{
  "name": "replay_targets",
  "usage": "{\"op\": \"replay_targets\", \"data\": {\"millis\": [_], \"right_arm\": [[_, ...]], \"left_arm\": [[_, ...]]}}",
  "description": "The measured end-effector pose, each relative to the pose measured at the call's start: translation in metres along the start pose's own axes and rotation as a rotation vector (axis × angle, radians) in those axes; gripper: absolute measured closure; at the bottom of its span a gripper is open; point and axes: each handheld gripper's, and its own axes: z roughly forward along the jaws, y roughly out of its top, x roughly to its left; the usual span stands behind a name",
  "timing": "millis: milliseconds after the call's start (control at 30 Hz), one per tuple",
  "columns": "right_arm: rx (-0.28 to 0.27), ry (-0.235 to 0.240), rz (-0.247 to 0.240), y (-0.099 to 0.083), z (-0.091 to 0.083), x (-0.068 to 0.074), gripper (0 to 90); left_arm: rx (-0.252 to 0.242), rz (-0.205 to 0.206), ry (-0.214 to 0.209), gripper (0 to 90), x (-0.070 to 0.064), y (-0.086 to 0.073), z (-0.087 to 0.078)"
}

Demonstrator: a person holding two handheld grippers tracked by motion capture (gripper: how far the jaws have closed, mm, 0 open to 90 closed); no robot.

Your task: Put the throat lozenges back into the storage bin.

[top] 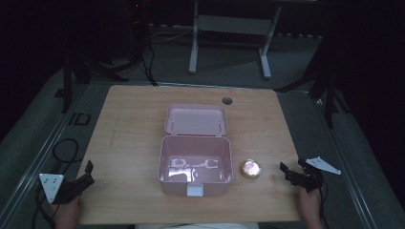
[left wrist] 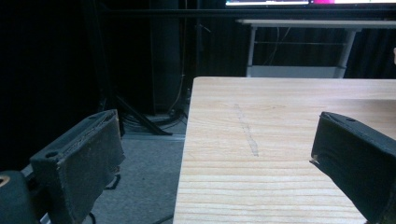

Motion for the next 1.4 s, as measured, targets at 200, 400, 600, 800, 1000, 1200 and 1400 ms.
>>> {"op": "replay_targets", "data": {"millis": [200,400,600,800,1000,1200,1400], "right_arm": [[0.007,0.016,-0.005,0.001,0.000,0.000,12.5],[0.074,0.113,-0.039,0.002,0.001,-0.004,11.9],[0.141,0.159,-0.092,0.006,-0.005,-0.009,11.5],[0.256,0.206,-0.189,0.017,-0.012,-0.007,11.5],[0.410,0.250,-0.241,0.027,-0.015,0.001,11.5],[0.543,0.264,-0.334,0.035,-0.013,0.010,11.5],[0.672,0.273,-0.436,0.048,-0.012,0.023,11.6]], "left_arm": [[0.001,-0.007,-0.006,2.5,0.001,0.000,0.000],[0.005,-0.006,-0.015,2.5,0.001,0.000,0.000],[0.005,-0.015,-0.020,2.5,0.002,0.000,0.000],[0.006,-0.010,-0.022,2.5,0.002,0.000,0.000],[0.007,-0.021,-0.029,2.5,0.003,0.000,0.000],[0.009,-0.010,-0.028,2.5,0.002,0.000,0.001],[0.009,-0.008,-0.025,2.5,0.002,0.000,0.001]]}}
